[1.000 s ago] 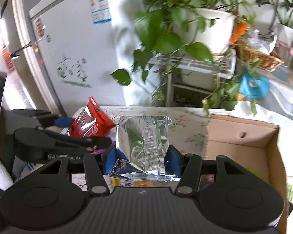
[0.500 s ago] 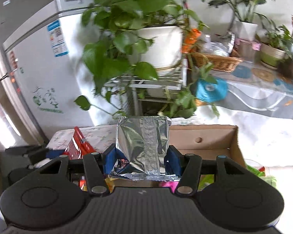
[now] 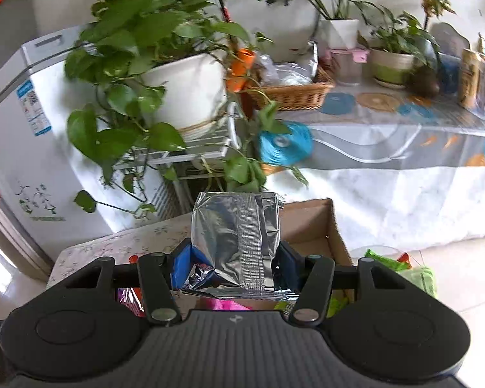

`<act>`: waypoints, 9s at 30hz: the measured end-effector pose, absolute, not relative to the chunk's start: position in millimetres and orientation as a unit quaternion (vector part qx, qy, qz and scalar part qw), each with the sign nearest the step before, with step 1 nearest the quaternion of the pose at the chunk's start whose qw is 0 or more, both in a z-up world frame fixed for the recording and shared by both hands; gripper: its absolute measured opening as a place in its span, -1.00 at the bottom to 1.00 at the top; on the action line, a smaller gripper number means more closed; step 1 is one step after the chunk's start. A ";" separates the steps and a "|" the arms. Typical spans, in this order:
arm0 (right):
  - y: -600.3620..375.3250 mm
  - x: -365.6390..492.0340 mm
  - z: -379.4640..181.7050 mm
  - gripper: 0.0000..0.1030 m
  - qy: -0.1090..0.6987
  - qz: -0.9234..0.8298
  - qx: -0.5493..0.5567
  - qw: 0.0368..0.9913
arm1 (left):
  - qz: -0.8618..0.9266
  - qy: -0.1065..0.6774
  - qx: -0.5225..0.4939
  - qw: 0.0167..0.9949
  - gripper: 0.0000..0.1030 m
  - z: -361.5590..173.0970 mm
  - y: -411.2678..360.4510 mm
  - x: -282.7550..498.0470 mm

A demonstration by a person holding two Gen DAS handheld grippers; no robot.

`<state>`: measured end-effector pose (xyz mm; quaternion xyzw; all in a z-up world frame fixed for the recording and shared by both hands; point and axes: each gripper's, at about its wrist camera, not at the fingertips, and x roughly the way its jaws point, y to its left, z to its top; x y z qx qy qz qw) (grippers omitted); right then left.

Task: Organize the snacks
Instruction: 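Carry the red and silver foil bags over the cardboard box with both grippers, then open both grippers to drop the bags into the box, then withdraw both grippers from the box toward the remaining snacks, then grasp the purple bag with the left gripper while the right gripper approaches the yellow bag, then close the right gripper on the yellow cake bag while the left gripper holds the purple bag, then carry the purple and yellow bags over the cardboard box with both grippers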

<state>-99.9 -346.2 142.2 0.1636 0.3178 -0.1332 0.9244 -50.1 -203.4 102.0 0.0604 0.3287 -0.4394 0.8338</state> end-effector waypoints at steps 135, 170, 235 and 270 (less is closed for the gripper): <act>-209.8 -20.4 41.7 0.56 0.490 0.042 0.079 0.867 | -0.455 0.329 0.254 0.787 0.36 -1.9 -92.6 77.7; -174.5 -13.3 26.6 0.64 0.513 0.181 0.019 0.839 | -0.195 0.485 0.075 0.849 0.41 2.4 11.3 8.3; -150.7 1.5 9.6 0.11 0.471 0.200 -0.082 0.855 | -0.193 0.478 0.102 0.851 0.31 1.5 -9.1 6.6; -183.6 -61.4 84.4 0.11 0.405 0.068 -0.005 0.912 | -0.138 0.416 0.036 0.898 0.31 53.0 -14.7 -24.2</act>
